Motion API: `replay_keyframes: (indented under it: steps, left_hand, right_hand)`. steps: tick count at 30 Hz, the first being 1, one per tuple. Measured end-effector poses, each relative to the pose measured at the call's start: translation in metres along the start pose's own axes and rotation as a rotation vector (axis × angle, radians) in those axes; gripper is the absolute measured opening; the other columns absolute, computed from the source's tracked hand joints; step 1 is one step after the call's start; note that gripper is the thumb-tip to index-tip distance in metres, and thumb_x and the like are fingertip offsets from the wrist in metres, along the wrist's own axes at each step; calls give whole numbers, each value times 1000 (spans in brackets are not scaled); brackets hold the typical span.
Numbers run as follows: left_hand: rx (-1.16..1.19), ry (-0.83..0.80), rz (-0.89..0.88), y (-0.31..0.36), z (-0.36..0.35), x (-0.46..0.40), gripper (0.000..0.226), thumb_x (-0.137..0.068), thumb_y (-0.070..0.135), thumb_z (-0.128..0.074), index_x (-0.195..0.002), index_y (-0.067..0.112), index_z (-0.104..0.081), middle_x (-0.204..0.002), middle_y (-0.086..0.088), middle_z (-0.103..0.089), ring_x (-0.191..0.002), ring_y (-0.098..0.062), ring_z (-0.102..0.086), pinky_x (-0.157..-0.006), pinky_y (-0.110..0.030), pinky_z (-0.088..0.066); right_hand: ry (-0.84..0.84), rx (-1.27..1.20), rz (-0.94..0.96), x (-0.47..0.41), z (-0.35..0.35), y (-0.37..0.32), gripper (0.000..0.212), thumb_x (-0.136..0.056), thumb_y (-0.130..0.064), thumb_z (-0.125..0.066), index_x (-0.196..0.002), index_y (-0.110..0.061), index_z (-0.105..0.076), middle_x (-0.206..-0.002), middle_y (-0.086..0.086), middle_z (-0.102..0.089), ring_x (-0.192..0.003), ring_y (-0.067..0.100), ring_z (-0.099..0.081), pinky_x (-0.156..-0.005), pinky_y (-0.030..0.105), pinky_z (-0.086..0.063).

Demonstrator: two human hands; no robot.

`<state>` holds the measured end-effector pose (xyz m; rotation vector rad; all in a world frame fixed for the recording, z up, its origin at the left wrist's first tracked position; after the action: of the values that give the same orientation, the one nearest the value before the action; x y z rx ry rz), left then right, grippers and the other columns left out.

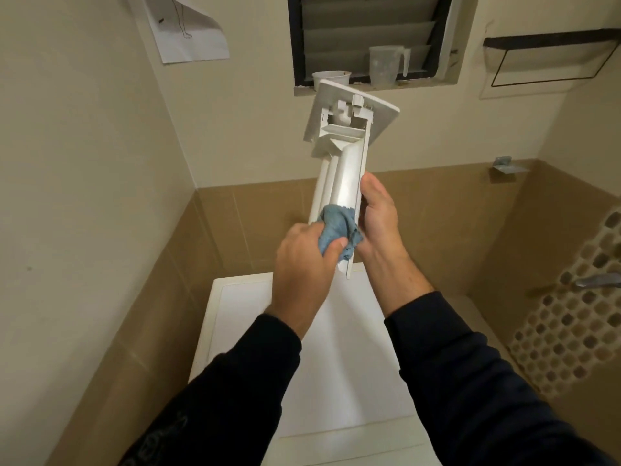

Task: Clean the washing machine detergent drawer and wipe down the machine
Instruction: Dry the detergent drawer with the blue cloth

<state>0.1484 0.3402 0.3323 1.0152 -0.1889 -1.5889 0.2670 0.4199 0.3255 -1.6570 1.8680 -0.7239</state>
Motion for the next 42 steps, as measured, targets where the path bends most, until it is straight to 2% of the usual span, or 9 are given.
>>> replay_keyframes:
  steps: [5, 11, 15, 19, 25, 29, 32, 36, 42]
  left_hand:
    - [63, 29, 39, 3, -6, 17, 18, -95, 28, -59, -107, 18, -69, -96, 9, -54, -79, 1, -50, -70, 0, -35]
    - [33, 97, -15, 18, 0, -1, 21, -97, 27, -56, -109, 18, -71, -96, 9, -56, -82, -1, -47, -73, 1, -32]
    - [10, 99, -30, 22, 4, -20, 23, -98, 28, -53, -112, 22, -70, -99, 6, -60, -91, -3, -47, -72, -11, -31]
    - [-10, 113, -22, 17, 10, -27, 27, -98, 28, -52, -118, 21, -69, -100, 7, -55, -94, -11, -53, -76, -19, -33]
    - [5, 239, 75, -8, 40, -48, 26, -96, 20, -53, -117, 18, -69, -112, 0, -62, -92, -6, -48, -79, -16, -34]
    - [20, 283, 120, -17, 50, -54, 22, -95, 23, -56, -111, 21, -71, -105, 4, -64, -87, -5, -50, -74, -15, -33]
    - [9, 263, 93, -13, 45, -49, 19, -96, 30, -56, -104, 21, -71, -96, 6, -64, -82, -7, -53, -64, -17, -33]
    - [-16, 177, 61, -9, 25, -30, 23, -96, 35, -58, -92, 16, -71, -83, 2, -61, -74, -13, -54, -62, -23, -32]
    - [13, 166, 31, -13, 15, -10, 22, -98, 28, -56, -98, 13, -72, -86, 7, -57, -77, -11, -52, -60, -10, -33]
  right_hand:
    - [-144, 107, 76, -10, 5, -11, 20, -100, -25, -51, -99, -9, -64, -92, 11, -67, -84, 29, -64, -80, 48, -54]
    - [-174, 174, 26, 0, 9, -2, 16, -100, -31, -53, -90, -21, -59, -85, -3, -63, -82, 16, -64, -81, 34, -57]
    - [-189, 349, 62, 3, 7, 3, 16, -103, -21, -51, -88, -16, -50, -75, 6, -59, -67, 19, -60, -58, 28, -54]
    - [-184, 417, 74, 4, 1, 2, 8, -104, -15, -46, -103, -20, -52, -83, 9, -62, -77, 22, -61, -68, 33, -53]
    - [-214, 626, 194, 6, -4, 5, 14, -97, -25, -49, -86, -19, -54, -83, 4, -52, -82, 19, -46, -81, 38, -41]
    - [-218, 589, 223, 8, -4, 11, 13, -95, -25, -48, -84, -20, -52, -85, 6, -45, -83, 21, -38, -81, 39, -38]
    - [-220, 534, 244, 7, -6, 13, 12, -97, -22, -46, -89, -19, -55, -90, 7, -55, -88, 19, -50, -84, 32, -45]
    - [-109, 464, 269, 2, 4, 7, 18, -99, -18, -43, -82, -20, -48, -79, 0, -50, -75, 11, -46, -73, 28, -43]
    - [-111, 442, 265, 9, 17, 6, 23, -104, -11, -40, -83, -17, -47, -76, -3, -50, -68, 5, -47, -67, 21, -45]
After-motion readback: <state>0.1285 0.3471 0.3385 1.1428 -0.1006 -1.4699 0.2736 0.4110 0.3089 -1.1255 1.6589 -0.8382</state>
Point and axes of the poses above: each hand's wrist, its own x-axis away from the middle knuckle, its own z-axis out of the back of the hand, y = z × x, the point moved 7 cm from there along -x, towards the middle knuckle
